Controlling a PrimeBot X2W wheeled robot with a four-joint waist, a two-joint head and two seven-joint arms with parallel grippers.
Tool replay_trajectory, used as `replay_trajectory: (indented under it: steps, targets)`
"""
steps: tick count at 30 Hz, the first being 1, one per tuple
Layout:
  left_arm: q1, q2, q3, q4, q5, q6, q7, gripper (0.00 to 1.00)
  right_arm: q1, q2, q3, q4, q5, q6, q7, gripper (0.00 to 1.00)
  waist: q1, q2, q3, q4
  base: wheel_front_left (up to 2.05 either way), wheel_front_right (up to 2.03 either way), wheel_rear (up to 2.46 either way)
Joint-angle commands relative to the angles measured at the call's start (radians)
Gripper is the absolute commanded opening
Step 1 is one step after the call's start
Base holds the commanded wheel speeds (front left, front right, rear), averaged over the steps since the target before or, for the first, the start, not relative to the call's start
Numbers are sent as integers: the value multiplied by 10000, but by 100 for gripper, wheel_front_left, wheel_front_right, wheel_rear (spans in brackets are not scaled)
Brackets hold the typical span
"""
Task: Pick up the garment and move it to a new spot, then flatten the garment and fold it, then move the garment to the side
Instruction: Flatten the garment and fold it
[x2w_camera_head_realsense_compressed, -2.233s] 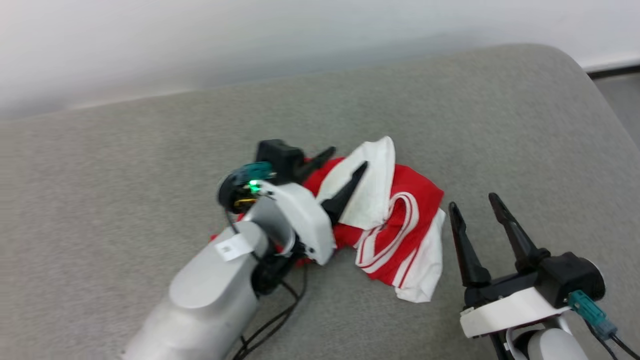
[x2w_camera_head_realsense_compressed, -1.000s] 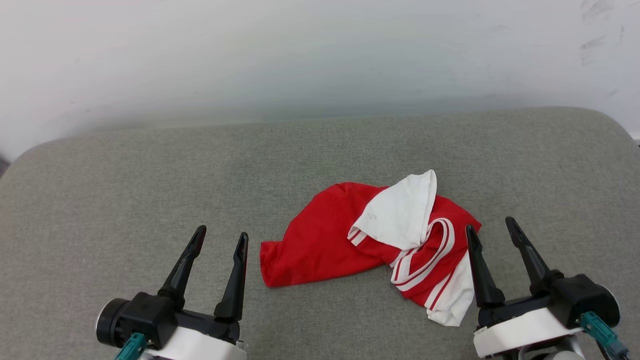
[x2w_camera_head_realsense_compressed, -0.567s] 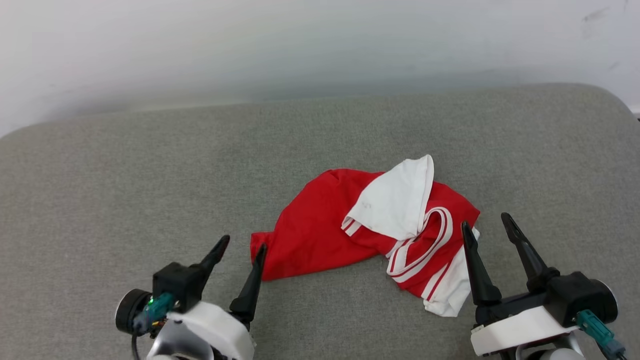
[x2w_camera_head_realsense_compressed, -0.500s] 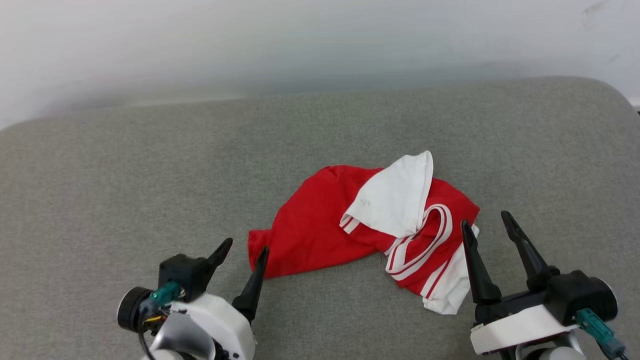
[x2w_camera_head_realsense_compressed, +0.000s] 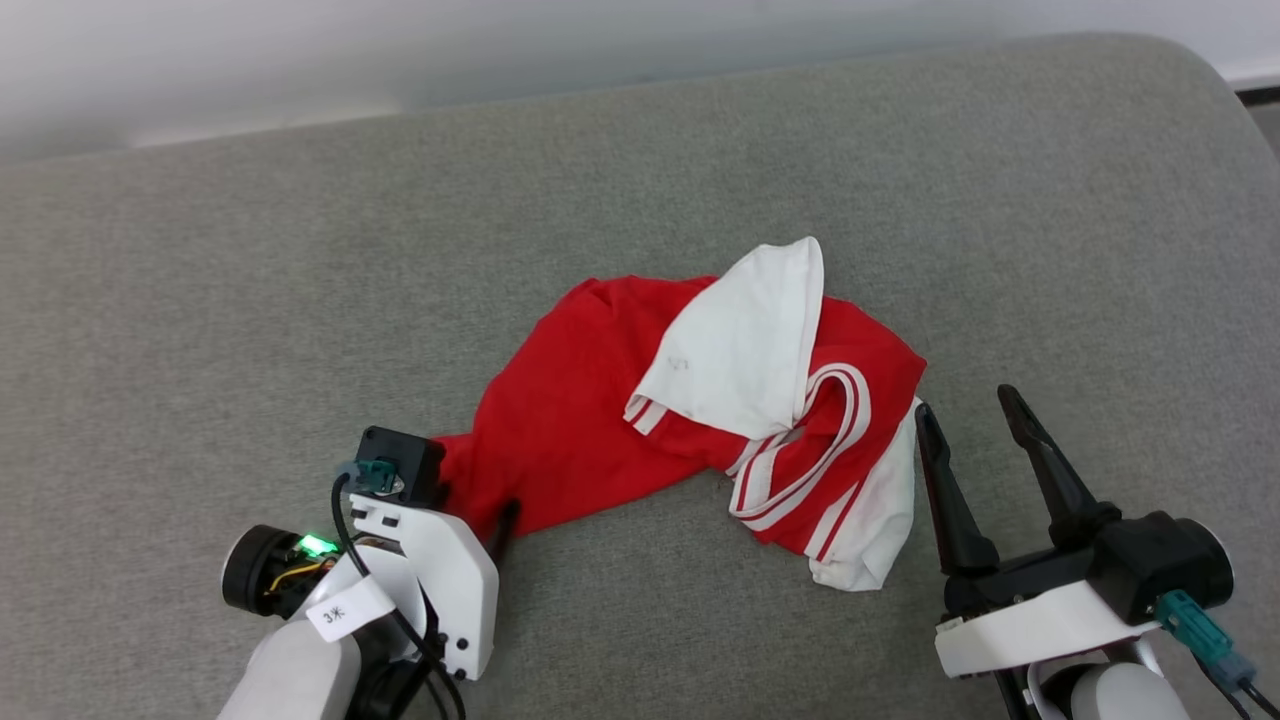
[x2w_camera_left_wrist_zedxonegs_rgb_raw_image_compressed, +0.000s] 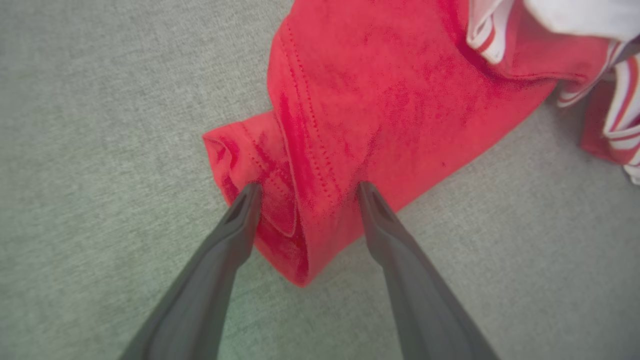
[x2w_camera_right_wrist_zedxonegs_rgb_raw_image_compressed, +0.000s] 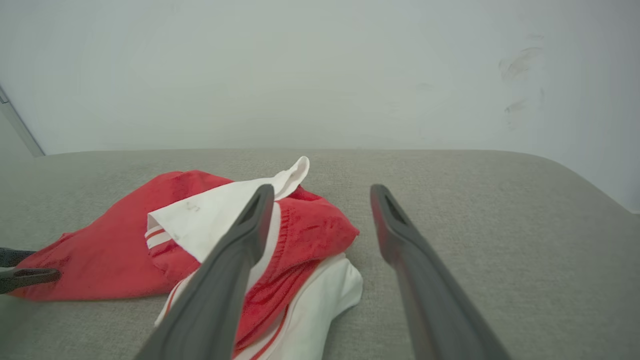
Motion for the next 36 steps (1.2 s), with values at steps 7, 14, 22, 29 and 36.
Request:
replay_trajectory:
  steps: [7,14,22,29,36]
  targets:
    - [-160,348,-354,838,183,-138,689,73,-272,16,-70,-130,139,-3,-20,100,-1,0,616,-339,0,0,0]
    - [-857,486,18,719,523,29,-659,0,-386,15,5,-64,144,-3,-20,100,-1,0,709,-344,0,0,0]
    - [-2562,930,602,1304,740,-101,-2027,0,-579,15,250,29,216,-3,-20,100,-1,0,594,-612,0,0,0]
    - [-4252,1477,1032,2928,768,-354,-2544,0,-664,15,360,39,319,-3,-20,100,-1,0,725,-873,0,0,0]
    - [-4690,1686,1212,4491,697,-293,-2885,100,-693,15,378,112,402,-3,-20,100,-1,0,678,-906,0,0,0]
